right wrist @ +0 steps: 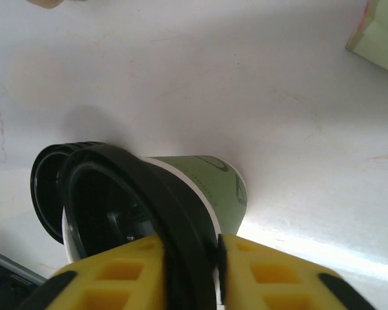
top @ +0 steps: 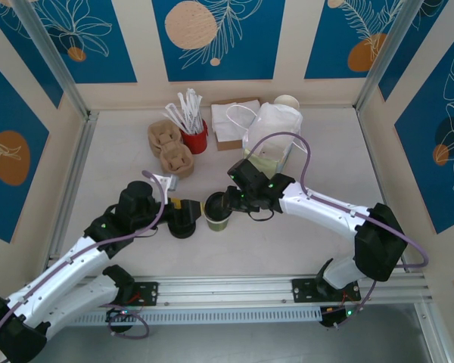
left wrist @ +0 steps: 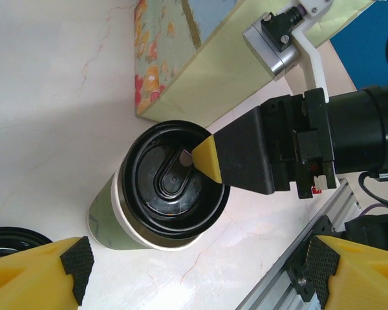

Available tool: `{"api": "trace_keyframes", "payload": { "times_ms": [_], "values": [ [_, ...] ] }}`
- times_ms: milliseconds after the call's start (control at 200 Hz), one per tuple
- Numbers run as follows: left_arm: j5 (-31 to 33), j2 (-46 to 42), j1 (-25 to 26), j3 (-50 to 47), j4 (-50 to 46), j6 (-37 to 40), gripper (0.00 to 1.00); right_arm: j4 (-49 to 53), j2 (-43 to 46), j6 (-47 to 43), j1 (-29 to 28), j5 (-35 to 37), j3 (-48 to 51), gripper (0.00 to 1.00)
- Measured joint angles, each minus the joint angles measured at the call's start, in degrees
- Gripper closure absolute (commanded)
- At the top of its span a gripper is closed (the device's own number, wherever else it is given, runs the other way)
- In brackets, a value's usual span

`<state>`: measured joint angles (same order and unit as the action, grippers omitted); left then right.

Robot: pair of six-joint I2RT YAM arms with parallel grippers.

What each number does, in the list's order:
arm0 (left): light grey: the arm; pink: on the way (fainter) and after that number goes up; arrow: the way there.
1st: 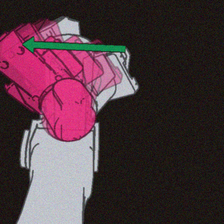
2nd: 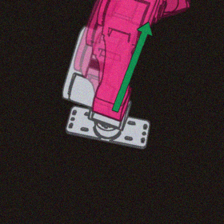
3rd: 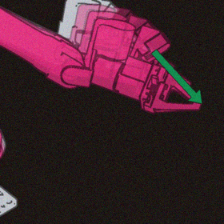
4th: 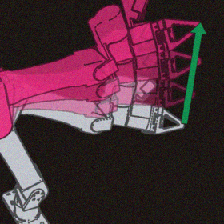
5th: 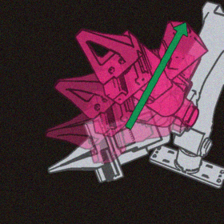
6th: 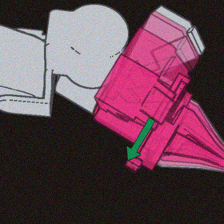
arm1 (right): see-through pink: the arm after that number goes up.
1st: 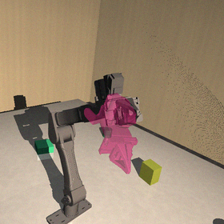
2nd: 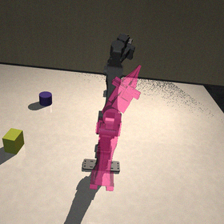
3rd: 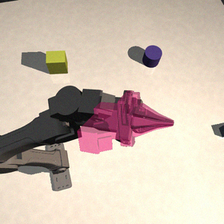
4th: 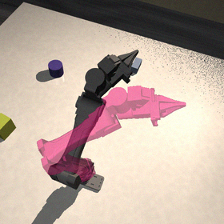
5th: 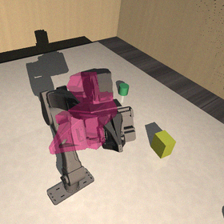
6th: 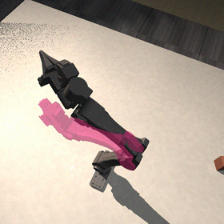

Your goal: Pack the takeout coffee

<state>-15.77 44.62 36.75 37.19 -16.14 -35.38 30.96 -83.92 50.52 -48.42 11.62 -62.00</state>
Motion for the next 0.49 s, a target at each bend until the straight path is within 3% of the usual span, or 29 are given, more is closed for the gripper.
{"api": "trace_keyframes", "payload": {
  "times_ms": [355,495],
  "values": [
    [0.0,-0.2,-0.2,0.0,0.0,0.1,0.11,2.3,0.1,-1.2,0.0,0.0,-2.1,0.92],
    [-0.5,-0.5,-0.2,0.8,-1.1,3.7,0.10,5.0,1.8,-1.8,0.0,0.0,-3.3,0.95]
  ]
}}
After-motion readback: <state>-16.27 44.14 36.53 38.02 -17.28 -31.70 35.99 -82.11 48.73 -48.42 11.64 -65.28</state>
